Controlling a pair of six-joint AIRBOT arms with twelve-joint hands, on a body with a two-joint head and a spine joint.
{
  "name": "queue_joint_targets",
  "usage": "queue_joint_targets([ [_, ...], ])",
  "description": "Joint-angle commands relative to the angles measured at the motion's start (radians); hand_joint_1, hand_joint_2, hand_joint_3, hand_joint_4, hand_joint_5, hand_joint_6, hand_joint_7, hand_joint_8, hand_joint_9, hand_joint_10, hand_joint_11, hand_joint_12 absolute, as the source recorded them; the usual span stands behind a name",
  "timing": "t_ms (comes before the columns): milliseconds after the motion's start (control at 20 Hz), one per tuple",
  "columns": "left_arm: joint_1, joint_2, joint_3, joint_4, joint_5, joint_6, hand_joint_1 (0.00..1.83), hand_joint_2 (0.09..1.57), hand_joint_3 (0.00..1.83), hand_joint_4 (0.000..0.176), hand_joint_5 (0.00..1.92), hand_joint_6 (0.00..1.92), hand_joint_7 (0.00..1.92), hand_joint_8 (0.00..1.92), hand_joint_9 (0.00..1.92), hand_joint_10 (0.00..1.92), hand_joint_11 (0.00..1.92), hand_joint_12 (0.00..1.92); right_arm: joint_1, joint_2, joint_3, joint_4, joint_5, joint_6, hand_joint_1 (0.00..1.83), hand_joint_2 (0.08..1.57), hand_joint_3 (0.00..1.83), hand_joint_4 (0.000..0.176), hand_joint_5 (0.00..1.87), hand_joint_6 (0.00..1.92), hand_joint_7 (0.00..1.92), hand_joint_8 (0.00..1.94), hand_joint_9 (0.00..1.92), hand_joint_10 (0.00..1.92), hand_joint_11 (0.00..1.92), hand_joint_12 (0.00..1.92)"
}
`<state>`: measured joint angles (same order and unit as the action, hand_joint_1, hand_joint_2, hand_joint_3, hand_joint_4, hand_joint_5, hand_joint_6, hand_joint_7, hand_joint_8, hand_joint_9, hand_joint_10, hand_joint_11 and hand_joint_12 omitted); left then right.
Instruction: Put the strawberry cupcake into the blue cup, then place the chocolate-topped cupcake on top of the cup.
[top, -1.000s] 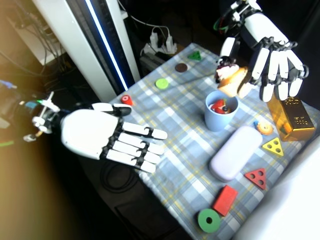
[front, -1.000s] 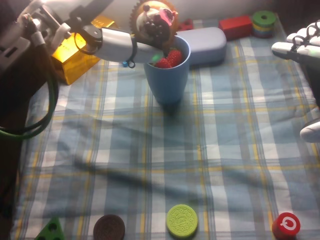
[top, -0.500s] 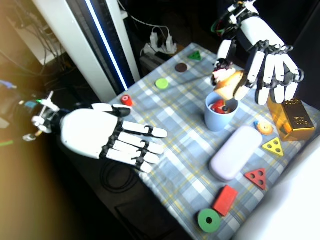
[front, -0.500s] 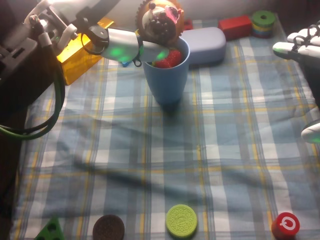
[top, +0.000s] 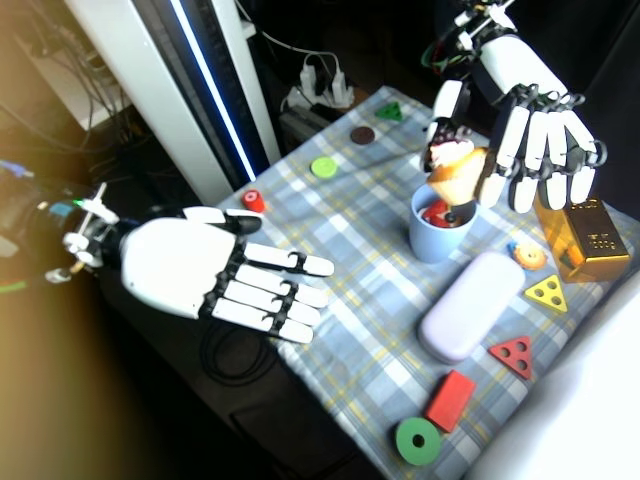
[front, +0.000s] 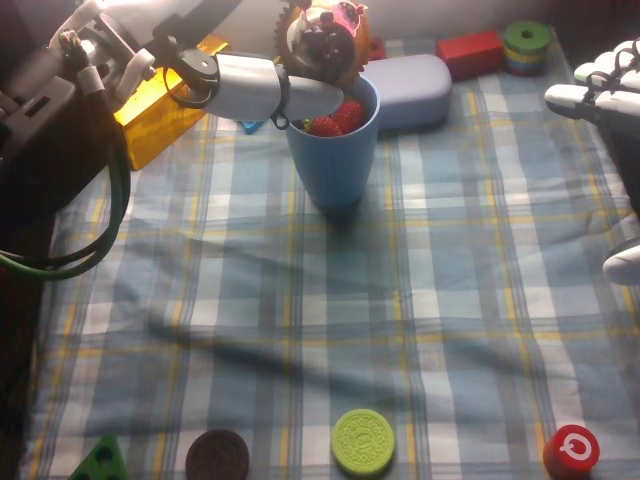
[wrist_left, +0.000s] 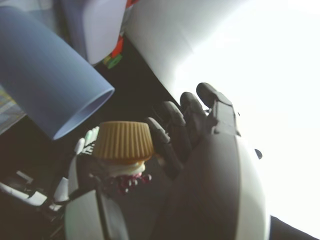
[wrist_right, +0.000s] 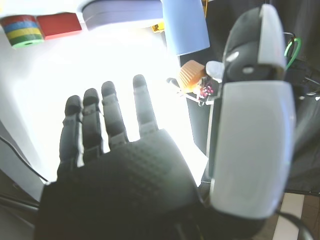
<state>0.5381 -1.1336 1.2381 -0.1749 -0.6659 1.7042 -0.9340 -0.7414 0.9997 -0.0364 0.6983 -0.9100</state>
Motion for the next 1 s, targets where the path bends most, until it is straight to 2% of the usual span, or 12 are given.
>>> queue_joint_targets([
  [0, -0.011, 0.0, 0.004, 0.003, -0.124, -0.005, 0.82, 0.94, 0.0, 0.076, 0.91, 0.0, 0.56, 0.0, 0.32, 0.0, 0.0, 0.53, 0.005, 0.001, 0.004, 0.021, 0.115, 0.009, 0.26, 0.84, 0.0, 0.105, 0.0, 0.0, 0.08, 0.01, 0.05, 0.01, 0.05, 0.08],
  [50, -0.011, 0.0, 0.004, 0.003, -0.124, -0.005, 0.81, 0.93, 0.0, 0.074, 0.91, 0.0, 0.56, 0.0, 0.31, 0.0, 0.0, 0.53, 0.005, 0.001, 0.004, 0.021, 0.115, 0.009, 0.22, 0.84, 0.0, 0.118, 0.0, 0.0, 0.07, 0.01, 0.05, 0.01, 0.04, 0.08],
  [200, -0.01, 0.002, 0.003, 0.004, -0.123, -0.005, 0.8, 0.94, 0.0, 0.068, 0.89, 0.0, 0.59, 0.0, 0.34, 0.0, 0.0, 0.58, 0.005, 0.0, 0.005, 0.021, 0.115, 0.009, 0.22, 0.85, 0.0, 0.116, 0.0, 0.0, 0.08, 0.01, 0.05, 0.01, 0.02, 0.08],
  [250, -0.01, 0.003, 0.003, 0.004, -0.122, -0.005, 0.8, 0.94, 0.0, 0.05, 0.88, 0.0, 0.62, 0.01, 0.36, 0.01, 0.0, 0.62, 0.005, 0.0, 0.005, 0.021, 0.115, 0.009, 0.22, 0.85, 0.0, 0.115, 0.0, 0.0, 0.06, 0.0, 0.02, 0.0, 0.0, 0.07],
  [300, -0.009, 0.003, 0.003, 0.004, -0.122, -0.005, 0.84, 0.94, 0.0, 0.053, 0.9, 0.01, 0.63, 0.01, 0.36, 0.01, 0.0, 0.62, 0.005, 0.0, 0.005, 0.021, 0.115, 0.009, 0.21, 0.85, 0.0, 0.112, 0.0, 0.0, 0.05, 0.0, 0.03, 0.0, 0.02, 0.08],
  [400, -0.009, 0.005, 0.002, 0.004, -0.121, -0.005, 0.85, 0.91, 0.0, 0.079, 0.89, 0.0, 0.6, 0.0, 0.33, 0.0, 0.0, 0.59, 0.005, 0.0, 0.005, 0.021, 0.115, 0.009, 0.2, 0.85, 0.0, 0.113, 0.0, 0.0, 0.07, 0.01, 0.04, 0.01, 0.01, 0.09],
  [550, -0.009, 0.005, 0.002, 0.004, -0.121, -0.005, 0.83, 0.92, 0.0, 0.081, 0.88, 0.0, 0.6, 0.01, 0.32, 0.0, 0.0, 0.54, 0.005, 0.0, 0.005, 0.021, 0.115, 0.009, 0.21, 0.84, 0.0, 0.124, 0.0, 0.0, 0.08, 0.01, 0.05, 0.01, 0.02, 0.1],
  [650, -0.009, 0.005, 0.002, 0.004, -0.121, -0.005, 0.84, 0.94, 0.01, 0.082, 0.87, 0.0, 0.58, 0.0, 0.31, 0.0, 0.0, 0.53, 0.005, 0.0, 0.005, 0.021, 0.115, 0.009, 0.2, 0.83, 0.0, 0.113, 0.0, 0.0, 0.08, 0.0, 0.04, 0.0, 0.0, 0.1],
  [700, -0.009, 0.005, 0.002, 0.004, -0.121, -0.005, 0.91, 0.98, 0.01, 0.076, 0.88, 0.0, 0.61, 0.0, 0.34, 0.0, 0.0, 0.57, 0.005, -0.001, 0.005, 0.021, 0.115, 0.009, 0.2, 0.84, 0.0, 0.123, 0.0, 0.0, 0.08, 0.01, 0.05, 0.01, 0.0, 0.09],
  [850, -0.009, 0.005, 0.002, 0.004, -0.121, -0.005, 0.91, 0.94, 0.0, 0.063, 0.88, 0.0, 0.63, 0.01, 0.37, 0.01, 0.0, 0.6, 0.005, -0.001, 0.005, 0.021, 0.115, 0.009, 0.2, 0.85, 0.0, 0.115, 0.0, 0.0, 0.09, 0.0, 0.05, 0.0, 0.0, 0.09],
  [900, -0.009, 0.005, 0.002, 0.004, -0.121, -0.005, 0.96, 0.95, 0.0, 0.019, 0.88, 0.0, 0.69, 0.01, 0.4, 0.01, 0.0, 0.65, 0.005, -0.001, 0.005, 0.021, 0.115, 0.009, 0.2, 0.85, 0.0, 0.116, 0.0, 0.0, 0.09, 0.0, 0.05, 0.0, 0.0, 0.09],
  [950, -0.009, 0.005, 0.002, 0.004, -0.121, -0.005, 0.98, 0.95, 0.0, 0.016, 0.87, 0.0, 0.69, 0.01, 0.4, 0.01, 0.0, 0.66, 0.005, -0.001, 0.005, 0.021, 0.115, 0.009, 0.19, 0.85, 0.0, 0.116, 0.0, 0.0, 0.1, 0.01, 0.08, 0.01, 0.03, 0.1],
])
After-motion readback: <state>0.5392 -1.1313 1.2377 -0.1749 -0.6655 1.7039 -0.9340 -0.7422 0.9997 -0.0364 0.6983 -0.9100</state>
